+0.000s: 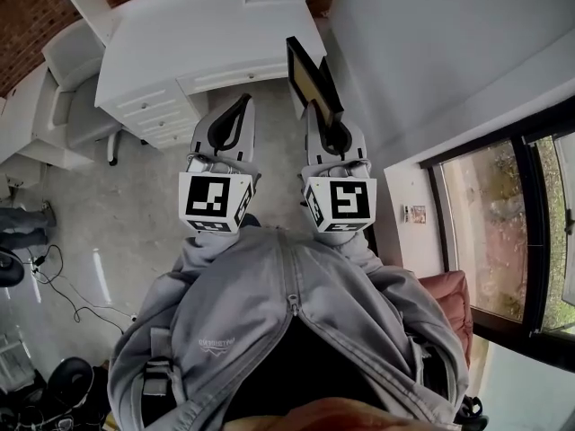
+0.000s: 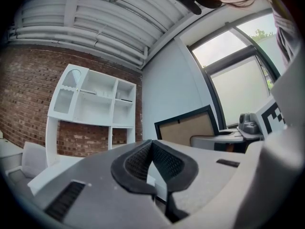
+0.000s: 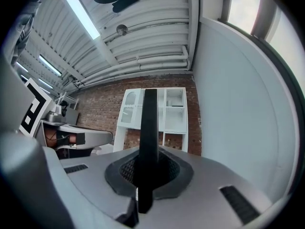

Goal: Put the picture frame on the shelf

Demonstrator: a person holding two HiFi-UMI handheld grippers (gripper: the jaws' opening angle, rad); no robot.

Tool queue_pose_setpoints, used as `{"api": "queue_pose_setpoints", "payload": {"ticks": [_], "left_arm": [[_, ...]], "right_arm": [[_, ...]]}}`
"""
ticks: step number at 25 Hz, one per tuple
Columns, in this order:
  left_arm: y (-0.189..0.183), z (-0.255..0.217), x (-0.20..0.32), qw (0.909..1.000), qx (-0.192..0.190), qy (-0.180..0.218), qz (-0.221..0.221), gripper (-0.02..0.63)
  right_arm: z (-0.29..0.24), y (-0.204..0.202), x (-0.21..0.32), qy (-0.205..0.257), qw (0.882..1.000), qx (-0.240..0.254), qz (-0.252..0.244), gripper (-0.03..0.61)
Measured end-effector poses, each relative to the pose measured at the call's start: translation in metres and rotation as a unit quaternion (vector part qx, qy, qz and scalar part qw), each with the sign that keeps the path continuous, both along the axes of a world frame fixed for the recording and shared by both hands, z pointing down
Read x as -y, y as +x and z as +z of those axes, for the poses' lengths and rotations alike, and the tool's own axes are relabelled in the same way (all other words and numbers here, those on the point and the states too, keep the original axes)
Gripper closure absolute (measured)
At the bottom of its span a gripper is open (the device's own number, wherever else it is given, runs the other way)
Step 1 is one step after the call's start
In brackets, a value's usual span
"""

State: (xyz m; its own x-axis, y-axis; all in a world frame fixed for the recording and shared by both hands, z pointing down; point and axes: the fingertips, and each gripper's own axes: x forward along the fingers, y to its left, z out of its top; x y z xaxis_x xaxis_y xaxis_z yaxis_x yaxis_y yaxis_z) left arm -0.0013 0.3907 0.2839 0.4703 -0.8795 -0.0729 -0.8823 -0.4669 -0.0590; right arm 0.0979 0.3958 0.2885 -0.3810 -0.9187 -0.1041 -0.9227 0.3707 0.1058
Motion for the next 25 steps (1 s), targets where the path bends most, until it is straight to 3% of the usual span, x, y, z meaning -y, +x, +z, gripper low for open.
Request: {"api": "queue_pose_setpoints", "payload": {"ticks": [11, 25], "left_arm": [[-0.004, 0.013, 0.054, 1.0, -0.001, -0.008, -0.003, 0.606], [-0.022, 0.011, 0.212, 0.9995, 0.001, -0.012, 0.03, 0.606]], "right_arm": [[0.016, 0.003, 0.052, -0.014, 1.0, 0.001, 0.008, 0.543], [0.018, -0.02, 0.205, -0.026, 0.999, -0.004, 0.032, 0.543]]}}
